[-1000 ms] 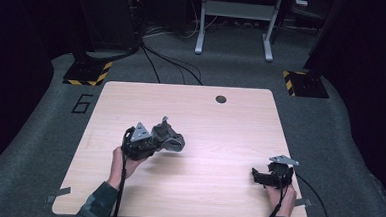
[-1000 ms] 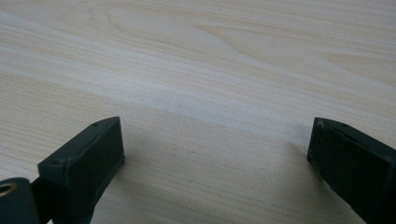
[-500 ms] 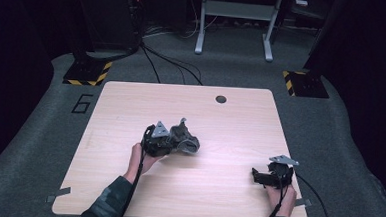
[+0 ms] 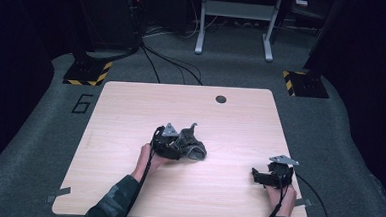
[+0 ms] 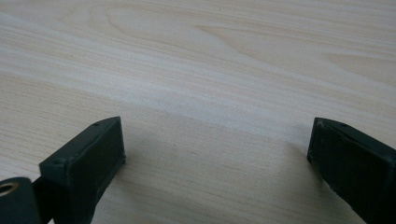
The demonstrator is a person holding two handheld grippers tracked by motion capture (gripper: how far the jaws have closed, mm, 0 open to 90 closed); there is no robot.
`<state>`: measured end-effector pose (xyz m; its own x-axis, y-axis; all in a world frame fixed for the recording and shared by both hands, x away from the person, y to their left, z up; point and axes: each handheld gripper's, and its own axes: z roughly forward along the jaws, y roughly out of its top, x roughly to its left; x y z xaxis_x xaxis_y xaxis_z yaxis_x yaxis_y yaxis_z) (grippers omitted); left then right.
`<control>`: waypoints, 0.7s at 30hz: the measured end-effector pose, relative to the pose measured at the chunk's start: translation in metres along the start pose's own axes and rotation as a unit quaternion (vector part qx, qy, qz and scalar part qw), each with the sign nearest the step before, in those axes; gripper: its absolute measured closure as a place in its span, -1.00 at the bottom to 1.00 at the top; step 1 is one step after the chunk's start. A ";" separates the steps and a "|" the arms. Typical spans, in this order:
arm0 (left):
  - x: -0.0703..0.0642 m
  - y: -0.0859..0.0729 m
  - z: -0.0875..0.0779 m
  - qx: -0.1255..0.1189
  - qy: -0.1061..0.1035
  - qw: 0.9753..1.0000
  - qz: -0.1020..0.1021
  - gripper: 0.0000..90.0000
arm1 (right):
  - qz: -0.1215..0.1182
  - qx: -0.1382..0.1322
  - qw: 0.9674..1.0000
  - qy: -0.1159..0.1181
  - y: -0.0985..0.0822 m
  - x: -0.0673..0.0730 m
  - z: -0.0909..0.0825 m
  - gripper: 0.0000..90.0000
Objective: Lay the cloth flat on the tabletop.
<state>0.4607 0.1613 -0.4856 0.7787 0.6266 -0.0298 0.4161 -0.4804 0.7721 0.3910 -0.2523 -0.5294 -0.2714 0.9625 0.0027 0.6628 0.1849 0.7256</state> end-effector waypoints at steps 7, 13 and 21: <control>0.005 -0.010 -0.029 -0.025 -0.003 1.000 -0.016 -0.62 | 0.001 0.000 1.000 -0.001 0.000 0.000 0.000 -0.92; 0.010 -0.016 -0.039 -0.028 -0.001 0.999 -0.029 -0.64 | 0.001 0.001 1.000 0.001 0.000 0.000 0.000 -0.92; 0.015 -0.021 -0.047 -0.023 -0.003 0.999 -0.034 -0.54 | -0.006 -0.021 0.998 0.060 0.023 0.035 -0.006 -0.71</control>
<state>0.4416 0.2100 -0.4721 0.7527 0.6526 -0.0865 0.4457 -0.4085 0.7966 0.3927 -0.2159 -0.5089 -0.3633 0.9287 0.0739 0.6291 0.1860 0.7547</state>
